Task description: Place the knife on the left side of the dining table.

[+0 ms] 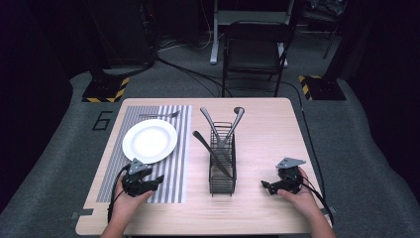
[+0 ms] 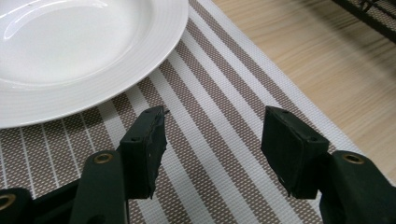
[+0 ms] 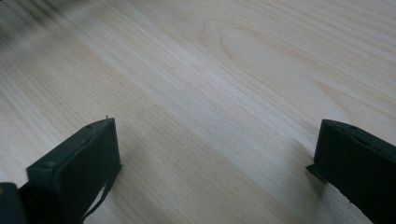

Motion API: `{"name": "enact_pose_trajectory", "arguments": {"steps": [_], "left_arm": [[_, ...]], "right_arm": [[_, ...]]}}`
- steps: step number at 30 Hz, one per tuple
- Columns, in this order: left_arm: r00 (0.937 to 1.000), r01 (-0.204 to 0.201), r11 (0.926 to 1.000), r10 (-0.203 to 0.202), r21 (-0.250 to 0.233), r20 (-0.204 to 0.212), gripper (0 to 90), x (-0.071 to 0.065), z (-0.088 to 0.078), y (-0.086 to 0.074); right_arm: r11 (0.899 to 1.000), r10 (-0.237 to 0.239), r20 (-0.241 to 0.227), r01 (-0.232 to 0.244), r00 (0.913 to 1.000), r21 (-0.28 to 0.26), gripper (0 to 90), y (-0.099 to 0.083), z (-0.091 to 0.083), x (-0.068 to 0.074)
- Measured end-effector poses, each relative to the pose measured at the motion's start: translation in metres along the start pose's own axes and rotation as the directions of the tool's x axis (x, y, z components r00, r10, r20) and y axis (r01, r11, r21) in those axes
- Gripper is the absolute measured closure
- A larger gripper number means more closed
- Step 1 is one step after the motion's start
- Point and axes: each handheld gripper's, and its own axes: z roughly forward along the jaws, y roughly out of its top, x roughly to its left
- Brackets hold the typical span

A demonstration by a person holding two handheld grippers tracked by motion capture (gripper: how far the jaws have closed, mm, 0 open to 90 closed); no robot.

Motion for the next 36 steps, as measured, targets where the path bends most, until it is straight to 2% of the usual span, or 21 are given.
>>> {"name": "enact_pose_trajectory", "arguments": {"steps": [7,13,16,23,28,30,36], "left_arm": [[0.9989,0.038,0.9992,-0.038,0.009,0.026,41.8,-0.008,-0.003,0.011],[0.9987,0.018,0.999,-0.02,0.041,0.046,43.1,-0.013,-0.002,0.021],[0.9986,0.021,0.9992,-0.022,0.033,0.048,43.7,-0.018,-0.001,0.025],[0.9963,0.0,0.9984,-0.005,0.057,0.086,44.8,-0.027,0.0,0.04],[0.9963,0.011,0.9987,-0.015,0.05,0.085,45.3,-0.031,0.0,0.048],[0.9939,0.034,0.9986,-0.038,0.042,0.104,45.7,-0.033,-0.002,0.054],[0.9923,0.032,0.9988,-0.036,0.036,0.118,47.5,-0.037,-0.006,0.066]], "right_arm": [[1.0,0.001,0.001,-0.001,1.0,-0.001,0.0,0.0,0.0,0.0],[1.0,0.0,0.0,0.0,1.0,-0.001,0.0,0.0,0.0,0.0],[1.0,0.0,0.001,0.0,1.0,-0.001,0.0,0.0,0.0,0.0],[1.0,0.0,0.0,0.0,1.0,0.0,0.0,0.0,0.0,0.0],[1.0,0.001,-0.002,-0.001,1.0,0.001,0.0,0.0,0.0,0.0],[1.0,0.0,0.0,0.0,1.0,0.0,0.0,0.0,0.0,0.0],[1.0,0.0,0.001,0.0,1.0,-0.001,0.0,0.0,0.0,0.0]]}}
